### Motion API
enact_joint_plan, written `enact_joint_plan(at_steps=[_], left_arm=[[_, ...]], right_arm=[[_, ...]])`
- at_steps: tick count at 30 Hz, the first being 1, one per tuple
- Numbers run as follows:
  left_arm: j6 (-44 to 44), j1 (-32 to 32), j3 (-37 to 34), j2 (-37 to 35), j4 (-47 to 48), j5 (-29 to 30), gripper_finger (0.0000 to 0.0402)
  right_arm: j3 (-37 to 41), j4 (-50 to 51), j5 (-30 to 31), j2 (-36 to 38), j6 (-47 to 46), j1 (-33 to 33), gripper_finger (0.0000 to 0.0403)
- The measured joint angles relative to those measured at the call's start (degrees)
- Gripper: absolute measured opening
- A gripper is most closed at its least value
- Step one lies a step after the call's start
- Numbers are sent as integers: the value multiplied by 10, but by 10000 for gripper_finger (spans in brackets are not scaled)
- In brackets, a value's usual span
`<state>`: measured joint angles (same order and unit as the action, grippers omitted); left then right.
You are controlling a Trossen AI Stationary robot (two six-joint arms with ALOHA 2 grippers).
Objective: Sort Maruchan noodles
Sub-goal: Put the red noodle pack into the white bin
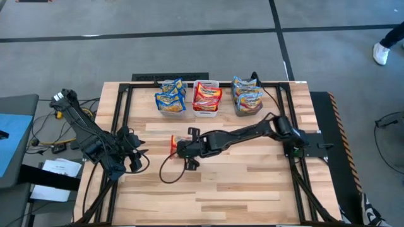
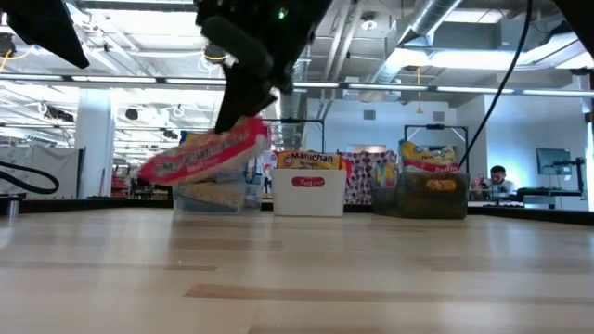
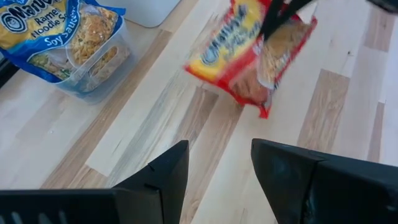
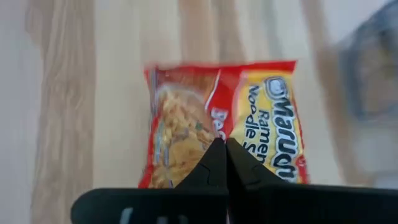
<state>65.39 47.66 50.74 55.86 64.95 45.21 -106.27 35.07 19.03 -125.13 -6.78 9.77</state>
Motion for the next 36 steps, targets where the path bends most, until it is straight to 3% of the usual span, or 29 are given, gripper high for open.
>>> enact_joint_plan(at_steps=[14,24,36], left_arm=[[0,0,0,0,0,-3,166],[0,0,0,0,0,-3,166],[0,0,0,0,0,-3,166]], right_arm=[[-1,144,118,65,33,-32,3],[-1,260,244,69,19,-71,3],[-1,249,258,68,78,-141,3]])
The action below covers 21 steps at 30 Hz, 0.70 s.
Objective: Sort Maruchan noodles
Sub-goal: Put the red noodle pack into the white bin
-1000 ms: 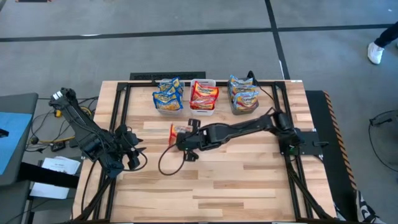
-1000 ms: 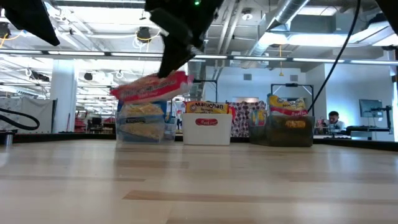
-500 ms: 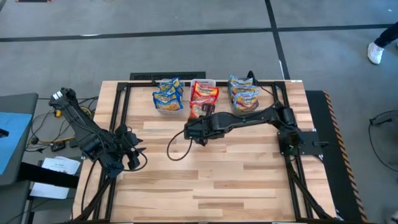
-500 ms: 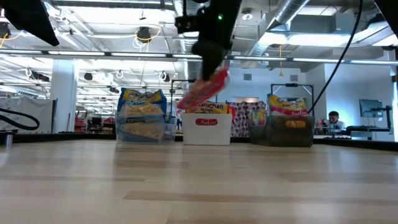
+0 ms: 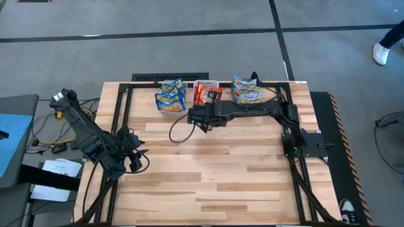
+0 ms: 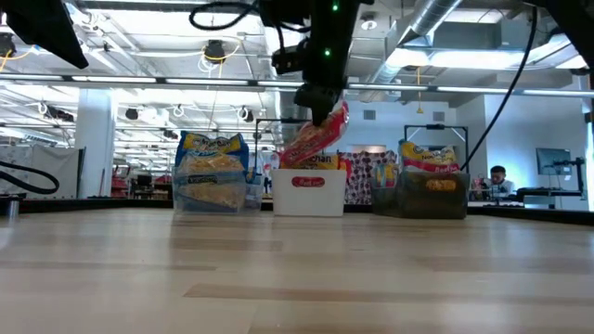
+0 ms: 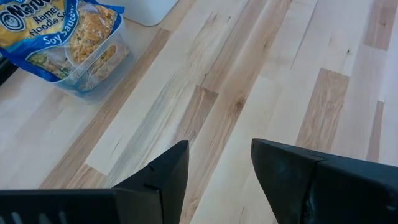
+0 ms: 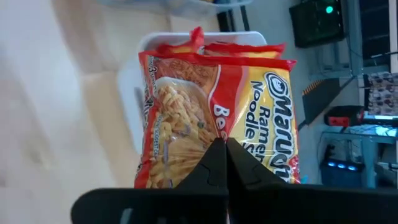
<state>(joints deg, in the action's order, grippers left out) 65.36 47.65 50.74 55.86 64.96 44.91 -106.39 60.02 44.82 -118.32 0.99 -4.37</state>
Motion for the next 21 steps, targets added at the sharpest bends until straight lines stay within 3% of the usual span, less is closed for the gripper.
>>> enact_joint_plan(at_steps=[8,13,17,21], left_arm=[[-3,0,0,0,0,0,166],[-4,0,0,0,0,0,166],[-4,0,0,0,0,0,166],[-4,0,0,0,0,0,166]], right_arm=[[5,-50,-30,0,61,-34,3],[40,-74,-29,-1,152,-41,3],[76,-110,6,-1,218,-40,3],[82,-112,27,-1,223,-41,3]])
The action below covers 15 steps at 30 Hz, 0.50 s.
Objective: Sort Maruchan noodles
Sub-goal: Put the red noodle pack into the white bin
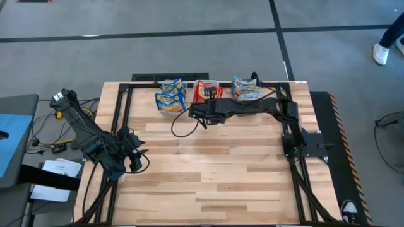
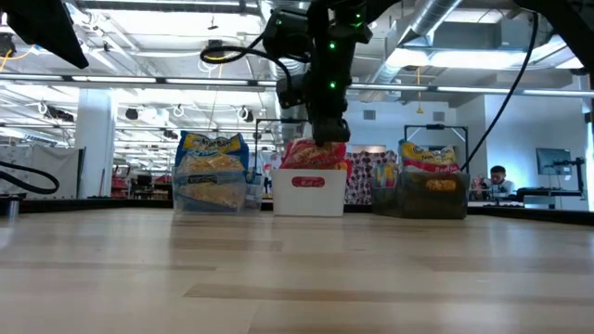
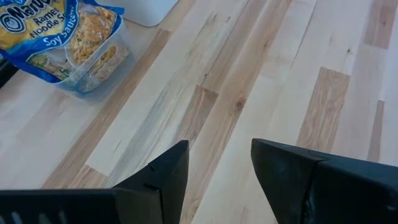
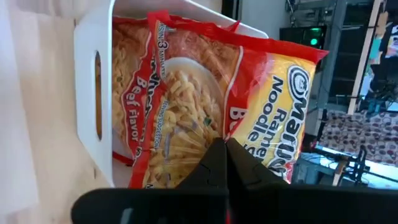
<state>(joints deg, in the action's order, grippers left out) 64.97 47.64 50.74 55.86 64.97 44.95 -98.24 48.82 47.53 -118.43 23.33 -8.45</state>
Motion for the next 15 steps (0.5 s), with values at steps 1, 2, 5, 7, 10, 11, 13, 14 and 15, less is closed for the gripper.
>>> enact_joint_plan(at_steps=[1,2,5,7,10,11,13,14,15], left_arm=[[0,0,0,0,0,0,166],[0,0,0,0,0,0,166],[-4,0,0,0,0,0,166],[-5,0,0,0,0,0,166],[-4,0,0,0,0,0,166],[-4,0,0,0,0,0,166],[-4,0,0,0,0,0,166],[-4,0,0,0,0,0,166],[-4,0,0,0,0,0,166]], right_arm=[[0,2,0,0,4,0,4],[1,3,-1,0,9,0,6],[1,2,-19,0,12,0,20],[1,3,-41,0,12,0,34],[1,2,-55,0,12,0,54],[1,2,-56,0,12,0,60],[1,2,-60,0,3,0,72],[1,2,-64,0,-5,0,78],[1,2,-70,0,-14,0,85]])
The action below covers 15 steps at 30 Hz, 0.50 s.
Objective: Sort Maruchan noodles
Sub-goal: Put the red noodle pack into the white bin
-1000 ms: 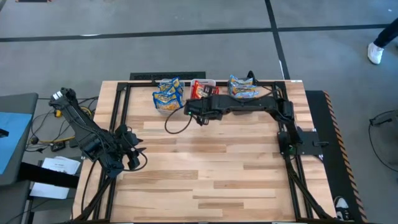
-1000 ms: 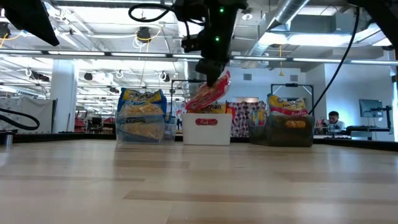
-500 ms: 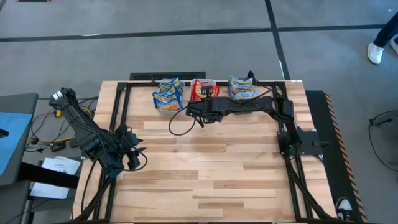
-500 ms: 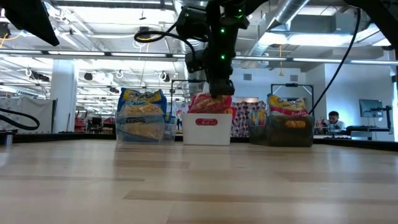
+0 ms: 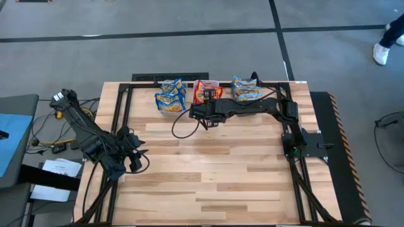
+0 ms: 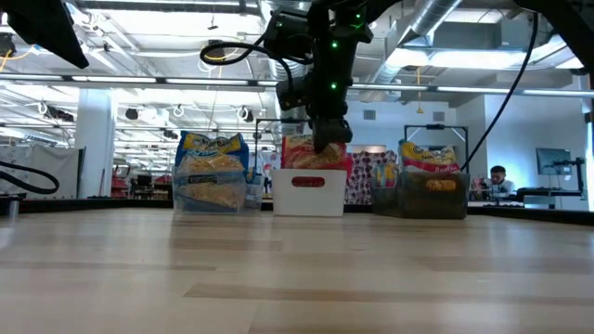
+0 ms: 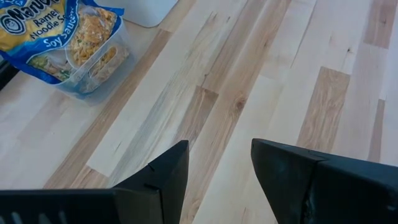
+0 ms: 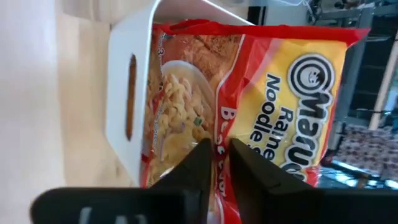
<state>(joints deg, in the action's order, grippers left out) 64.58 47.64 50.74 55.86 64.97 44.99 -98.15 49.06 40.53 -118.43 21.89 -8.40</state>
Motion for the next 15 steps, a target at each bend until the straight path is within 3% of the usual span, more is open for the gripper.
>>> enact_joint_plan(at_steps=[8,15], left_arm=[[0,0,0,0,0,0,166],[1,0,0,0,0,0,166]], right_arm=[[-3,9,-18,0,-87,3,137],[-60,92,-22,1,-151,6,145]])
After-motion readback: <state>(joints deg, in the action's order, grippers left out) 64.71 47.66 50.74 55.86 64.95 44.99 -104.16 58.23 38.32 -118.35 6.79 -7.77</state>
